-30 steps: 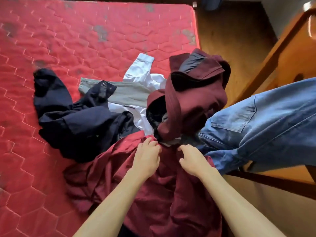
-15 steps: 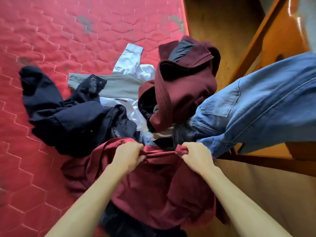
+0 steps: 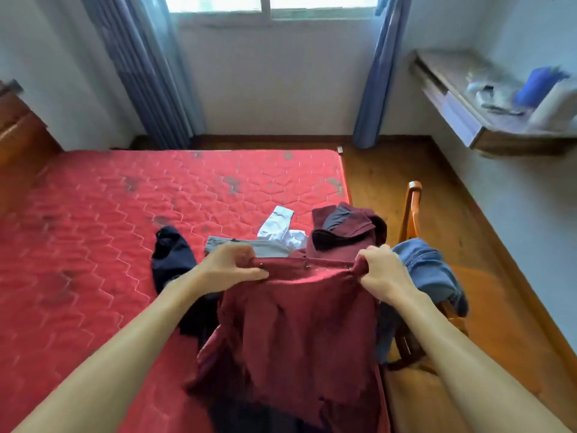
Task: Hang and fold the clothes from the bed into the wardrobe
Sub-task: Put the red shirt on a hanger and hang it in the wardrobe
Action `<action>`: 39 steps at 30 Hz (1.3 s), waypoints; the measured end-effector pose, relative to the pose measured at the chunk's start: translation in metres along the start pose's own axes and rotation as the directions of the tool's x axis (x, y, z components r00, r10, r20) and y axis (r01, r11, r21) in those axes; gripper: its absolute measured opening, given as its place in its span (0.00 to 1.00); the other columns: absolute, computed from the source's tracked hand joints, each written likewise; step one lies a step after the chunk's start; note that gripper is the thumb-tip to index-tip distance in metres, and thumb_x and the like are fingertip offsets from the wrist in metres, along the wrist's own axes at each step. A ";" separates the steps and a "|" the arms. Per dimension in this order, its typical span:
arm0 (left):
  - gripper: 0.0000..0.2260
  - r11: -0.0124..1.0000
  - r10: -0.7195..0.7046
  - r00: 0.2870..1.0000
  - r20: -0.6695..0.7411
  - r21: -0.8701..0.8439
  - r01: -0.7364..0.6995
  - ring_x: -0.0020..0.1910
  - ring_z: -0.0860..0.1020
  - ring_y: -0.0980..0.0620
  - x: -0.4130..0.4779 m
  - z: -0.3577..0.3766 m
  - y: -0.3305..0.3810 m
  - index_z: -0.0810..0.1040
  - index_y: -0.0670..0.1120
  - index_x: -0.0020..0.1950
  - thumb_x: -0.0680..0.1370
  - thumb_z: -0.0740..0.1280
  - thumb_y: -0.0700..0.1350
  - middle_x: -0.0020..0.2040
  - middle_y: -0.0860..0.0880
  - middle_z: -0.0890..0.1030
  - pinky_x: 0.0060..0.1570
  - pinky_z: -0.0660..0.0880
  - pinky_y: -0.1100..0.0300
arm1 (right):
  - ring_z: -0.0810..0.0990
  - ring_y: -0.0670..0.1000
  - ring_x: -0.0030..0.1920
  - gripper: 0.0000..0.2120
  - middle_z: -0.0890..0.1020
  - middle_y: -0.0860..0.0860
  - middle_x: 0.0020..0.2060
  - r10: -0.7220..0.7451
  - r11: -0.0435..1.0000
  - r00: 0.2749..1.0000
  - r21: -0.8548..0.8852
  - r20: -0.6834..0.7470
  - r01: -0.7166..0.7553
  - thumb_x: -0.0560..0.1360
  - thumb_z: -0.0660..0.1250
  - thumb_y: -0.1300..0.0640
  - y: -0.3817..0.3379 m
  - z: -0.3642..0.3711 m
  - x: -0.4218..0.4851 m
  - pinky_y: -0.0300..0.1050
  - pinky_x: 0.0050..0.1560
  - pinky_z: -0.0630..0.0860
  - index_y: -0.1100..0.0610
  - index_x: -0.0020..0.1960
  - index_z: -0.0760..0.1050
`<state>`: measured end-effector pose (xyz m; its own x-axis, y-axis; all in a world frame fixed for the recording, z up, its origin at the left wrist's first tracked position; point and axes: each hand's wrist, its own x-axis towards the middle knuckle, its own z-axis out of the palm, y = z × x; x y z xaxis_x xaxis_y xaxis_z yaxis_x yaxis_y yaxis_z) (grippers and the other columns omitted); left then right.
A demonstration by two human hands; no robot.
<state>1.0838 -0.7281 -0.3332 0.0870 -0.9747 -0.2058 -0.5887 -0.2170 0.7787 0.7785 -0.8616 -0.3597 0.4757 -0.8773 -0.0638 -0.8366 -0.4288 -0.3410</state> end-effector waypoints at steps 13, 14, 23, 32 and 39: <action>0.11 0.892 0.451 0.832 -0.325 0.189 -0.410 0.31 0.70 0.57 -0.063 -0.107 0.213 0.74 0.53 0.43 0.74 0.75 0.42 0.31 0.58 0.76 0.35 0.69 0.60 | 0.72 0.39 0.64 0.44 0.75 0.39 0.64 -0.352 0.783 0.934 0.529 -0.058 0.328 0.61 0.81 0.43 -0.136 -0.185 -0.032 0.39 0.67 0.68 0.45 0.73 0.67; 0.11 0.875 0.483 0.819 -0.310 0.204 -0.439 0.31 0.71 0.56 -0.068 -0.107 0.226 0.74 0.54 0.42 0.74 0.76 0.42 0.32 0.57 0.77 0.34 0.69 0.61 | 0.77 0.40 0.58 0.36 0.80 0.41 0.58 -0.392 0.719 0.908 0.567 -0.147 0.402 0.62 0.81 0.47 -0.153 -0.193 -0.032 0.39 0.61 0.73 0.45 0.68 0.73; 0.23 0.910 0.349 0.802 -0.485 -0.030 -0.414 0.45 0.84 0.51 -0.105 -0.119 0.232 0.78 0.50 0.55 0.65 0.76 0.59 0.48 0.50 0.85 0.46 0.81 0.58 | 0.71 0.42 0.32 0.08 0.78 0.49 0.31 -0.380 0.553 0.819 0.604 -0.430 0.574 0.67 0.64 0.70 -0.223 -0.258 -0.056 0.42 0.36 0.69 0.61 0.40 0.81; 0.06 0.978 0.144 0.829 -0.541 -0.050 -0.202 0.37 0.75 0.55 -0.111 -0.083 0.187 0.82 0.46 0.40 0.68 0.69 0.47 0.33 0.53 0.79 0.38 0.75 0.57 | 0.81 0.51 0.42 0.11 0.83 0.51 0.38 -0.156 0.619 0.788 0.562 -0.596 0.549 0.72 0.65 0.68 -0.214 -0.303 -0.076 0.43 0.46 0.76 0.57 0.49 0.82; 0.07 0.862 -0.027 0.894 -0.448 -0.463 -0.207 0.41 0.78 0.50 -0.133 -0.118 0.207 0.83 0.46 0.49 0.83 0.65 0.44 0.46 0.46 0.81 0.43 0.78 0.56 | 0.84 0.51 0.45 0.13 0.86 0.50 0.42 -0.105 0.906 0.868 0.313 -0.486 0.284 0.67 0.73 0.63 -0.132 -0.295 -0.076 0.40 0.47 0.76 0.52 0.50 0.83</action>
<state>1.0454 -0.6497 -0.0743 0.4535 -0.8892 0.0608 -0.1530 -0.0104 0.9882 0.7726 -0.8014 -0.0333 0.3679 -0.8211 0.4364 -0.5380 -0.5708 -0.6203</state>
